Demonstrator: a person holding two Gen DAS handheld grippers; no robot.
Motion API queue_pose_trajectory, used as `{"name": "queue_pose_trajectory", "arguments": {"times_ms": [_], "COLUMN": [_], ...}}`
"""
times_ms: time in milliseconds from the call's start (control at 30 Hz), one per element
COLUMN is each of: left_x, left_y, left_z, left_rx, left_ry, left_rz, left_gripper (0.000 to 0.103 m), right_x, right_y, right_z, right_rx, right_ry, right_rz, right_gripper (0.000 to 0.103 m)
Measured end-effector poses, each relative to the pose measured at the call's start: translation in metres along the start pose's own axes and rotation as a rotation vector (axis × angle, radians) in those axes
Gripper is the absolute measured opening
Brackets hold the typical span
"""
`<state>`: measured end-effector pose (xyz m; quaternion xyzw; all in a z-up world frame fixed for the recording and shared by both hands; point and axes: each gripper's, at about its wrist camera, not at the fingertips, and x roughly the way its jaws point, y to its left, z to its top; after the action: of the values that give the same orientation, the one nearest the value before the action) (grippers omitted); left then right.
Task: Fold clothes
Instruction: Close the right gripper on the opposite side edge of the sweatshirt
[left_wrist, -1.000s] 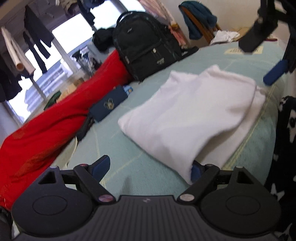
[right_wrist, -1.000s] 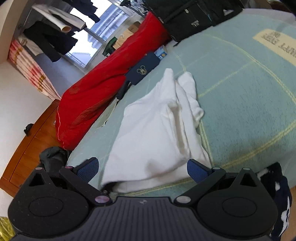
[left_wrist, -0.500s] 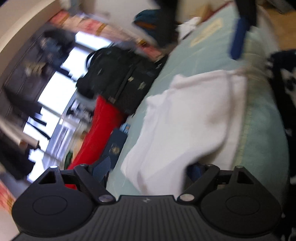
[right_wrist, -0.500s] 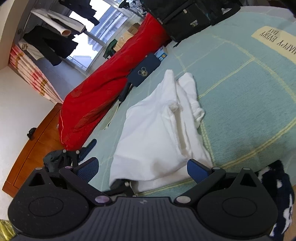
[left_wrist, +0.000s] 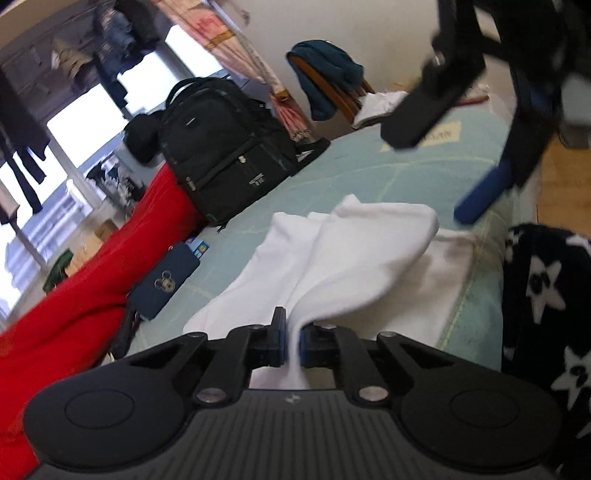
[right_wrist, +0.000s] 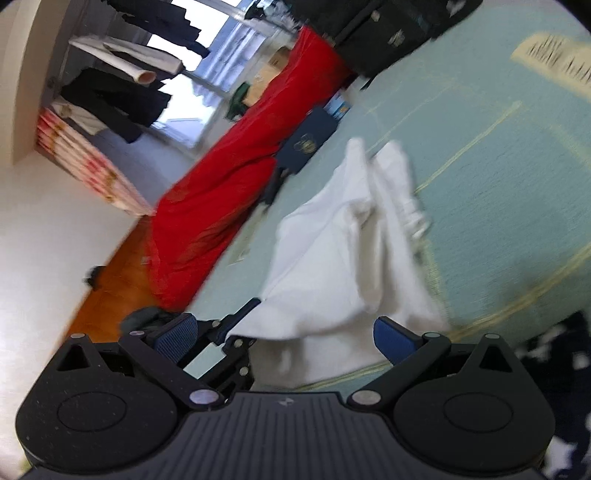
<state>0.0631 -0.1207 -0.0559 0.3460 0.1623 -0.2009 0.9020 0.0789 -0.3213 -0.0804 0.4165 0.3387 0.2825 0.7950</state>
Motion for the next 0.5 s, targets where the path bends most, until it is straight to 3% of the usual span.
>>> {"name": "queue_pose_trajectory", "arguments": {"times_ms": [167,367,433,500], "left_x": [-0.008,-0.024,-0.033,-0.042], "left_y": [0.012,0.025,0.034,0.041], "left_z": [-0.002,-0.01,-0.016,-0.023], "left_rx": [-0.092,-0.188,-0.247,-0.299], "left_ry": [-0.001,-0.009,-0.021,-0.037], "left_rz": [-0.025,-0.101,-0.137,-0.154], "left_gripper": [0.005,0.008,0.014,0.015], "right_x": [0.043,0.063,0.07,0.078], "right_y": [-0.022,-0.023,-0.026,-0.037], "right_z": [0.013,0.042,0.048,0.051], "right_rx": [0.108,0.076,0.032,0.039], "right_ry": [0.059,-0.019,-0.031,-0.031], "right_rz": [0.083,0.107,0.068,0.021], "right_gripper": [0.103,0.103,0.102,0.096]}}
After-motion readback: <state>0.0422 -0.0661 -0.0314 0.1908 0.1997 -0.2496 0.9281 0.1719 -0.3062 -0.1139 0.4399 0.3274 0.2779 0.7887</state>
